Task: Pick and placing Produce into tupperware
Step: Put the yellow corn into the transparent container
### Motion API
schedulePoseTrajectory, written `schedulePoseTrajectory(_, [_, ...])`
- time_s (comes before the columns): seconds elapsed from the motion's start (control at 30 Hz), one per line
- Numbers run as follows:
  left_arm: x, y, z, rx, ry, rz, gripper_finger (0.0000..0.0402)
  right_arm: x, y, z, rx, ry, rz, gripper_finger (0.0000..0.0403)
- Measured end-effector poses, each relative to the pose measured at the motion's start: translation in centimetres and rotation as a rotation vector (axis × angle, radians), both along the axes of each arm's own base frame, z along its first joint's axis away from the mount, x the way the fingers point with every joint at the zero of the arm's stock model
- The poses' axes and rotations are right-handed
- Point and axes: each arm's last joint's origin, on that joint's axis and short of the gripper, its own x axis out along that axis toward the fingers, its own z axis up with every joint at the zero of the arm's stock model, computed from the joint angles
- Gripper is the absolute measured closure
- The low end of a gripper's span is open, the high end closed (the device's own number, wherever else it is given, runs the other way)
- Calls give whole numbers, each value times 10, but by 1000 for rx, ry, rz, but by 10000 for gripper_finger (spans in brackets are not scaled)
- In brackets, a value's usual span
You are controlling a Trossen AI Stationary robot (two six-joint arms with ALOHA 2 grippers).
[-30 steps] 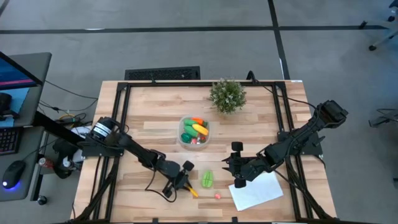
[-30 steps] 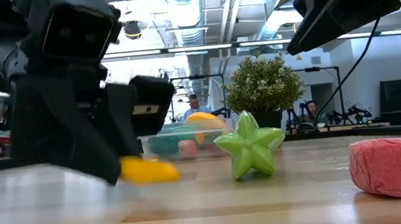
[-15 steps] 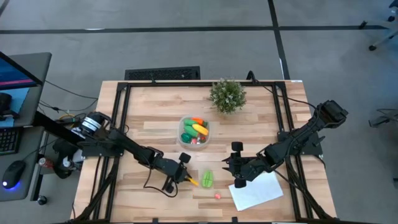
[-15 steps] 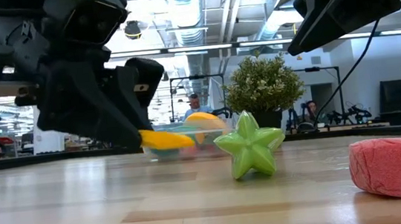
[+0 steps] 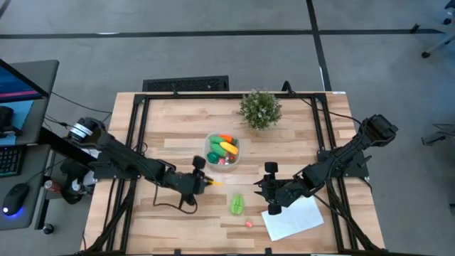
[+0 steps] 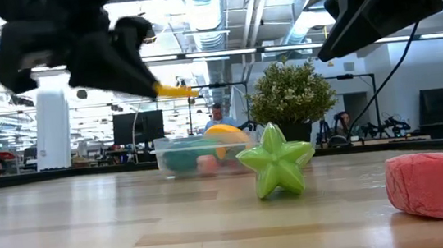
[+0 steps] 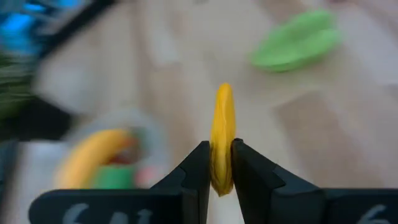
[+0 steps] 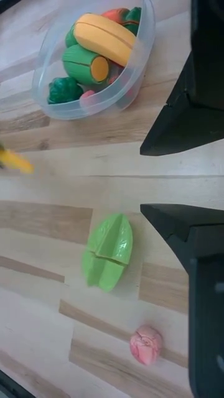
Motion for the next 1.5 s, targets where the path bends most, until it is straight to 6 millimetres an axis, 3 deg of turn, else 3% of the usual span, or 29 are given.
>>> schedulePoseTrajectory(0.17, [-11, 18, 25, 137, -86, 191, 350, 0, 0, 0, -2, 2, 0, 275])
schedulePoseTrajectory(0.33, [-11, 36, 35, 121, -132, 310, 350, 0, 0, 0, -2, 2, 0, 275])
schedulePoseTrajectory(1.03, [12, 114, 2, -227, -124, 777, 350, 0, 0, 0, -4, 6, 0, 275])
schedulePoseTrajectory(1.5, [13, 127, 1, -429, -141, 835, 350, -1, 0, -1, -6, 9, 0, 275])
